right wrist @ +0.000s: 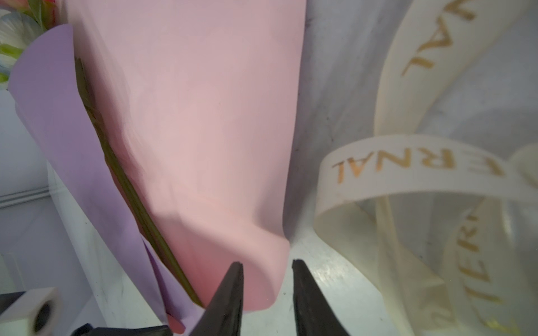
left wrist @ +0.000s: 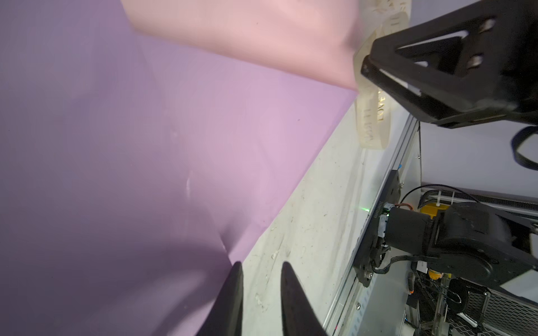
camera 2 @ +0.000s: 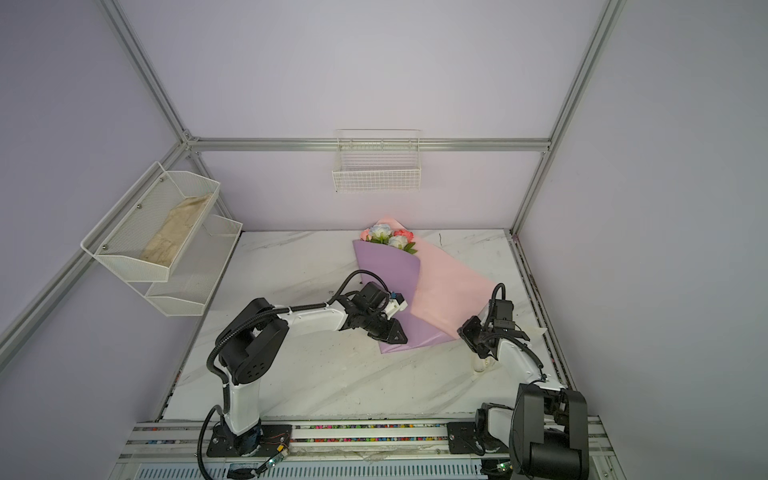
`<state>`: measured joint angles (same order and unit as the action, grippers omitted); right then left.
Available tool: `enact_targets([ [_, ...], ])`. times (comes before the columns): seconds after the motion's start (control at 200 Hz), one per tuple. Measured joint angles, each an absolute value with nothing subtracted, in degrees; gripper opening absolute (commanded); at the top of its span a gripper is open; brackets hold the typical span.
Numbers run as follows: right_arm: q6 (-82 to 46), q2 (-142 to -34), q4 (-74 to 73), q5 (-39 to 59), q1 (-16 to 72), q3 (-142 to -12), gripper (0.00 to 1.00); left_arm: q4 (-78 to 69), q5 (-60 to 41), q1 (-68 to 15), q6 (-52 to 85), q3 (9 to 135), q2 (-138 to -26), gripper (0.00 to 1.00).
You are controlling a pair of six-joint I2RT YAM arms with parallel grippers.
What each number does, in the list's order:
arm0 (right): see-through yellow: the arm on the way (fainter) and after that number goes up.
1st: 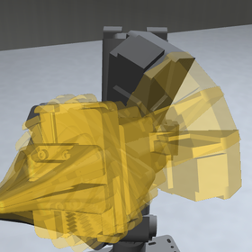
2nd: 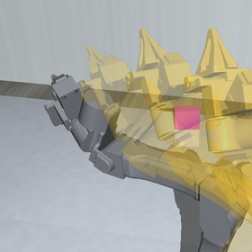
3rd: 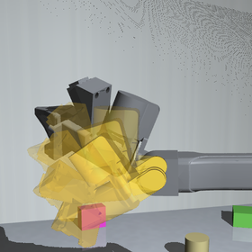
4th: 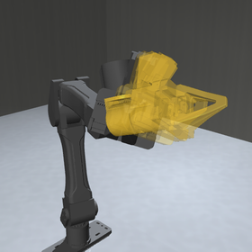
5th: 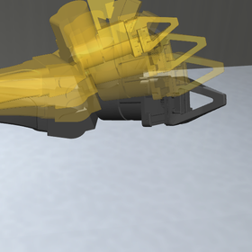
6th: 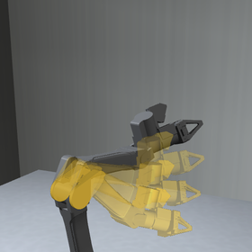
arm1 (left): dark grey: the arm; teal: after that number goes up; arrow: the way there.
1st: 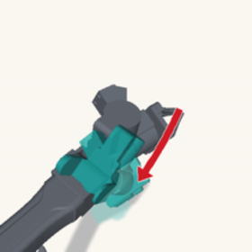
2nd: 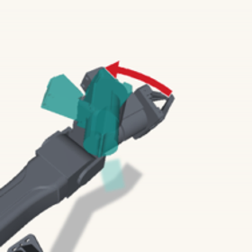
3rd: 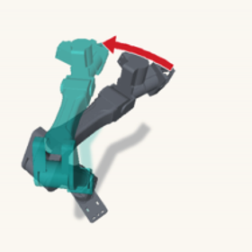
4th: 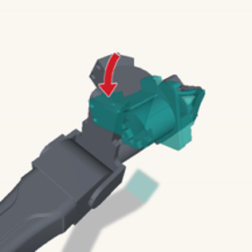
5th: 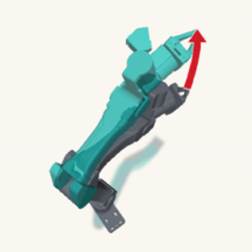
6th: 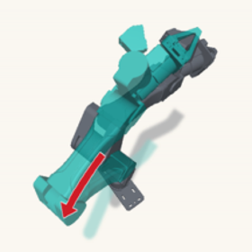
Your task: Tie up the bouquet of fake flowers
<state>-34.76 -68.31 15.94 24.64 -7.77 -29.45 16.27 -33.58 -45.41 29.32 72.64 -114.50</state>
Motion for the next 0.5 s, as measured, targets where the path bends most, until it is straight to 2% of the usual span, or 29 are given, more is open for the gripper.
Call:
enact_targets([
  [0.5,-31.6,-75.5,14.0,28.9,-9.1,-32.1,0.42,17.5,-33.0,-48.2,29.3,78.8,-118.8,0.23],
])
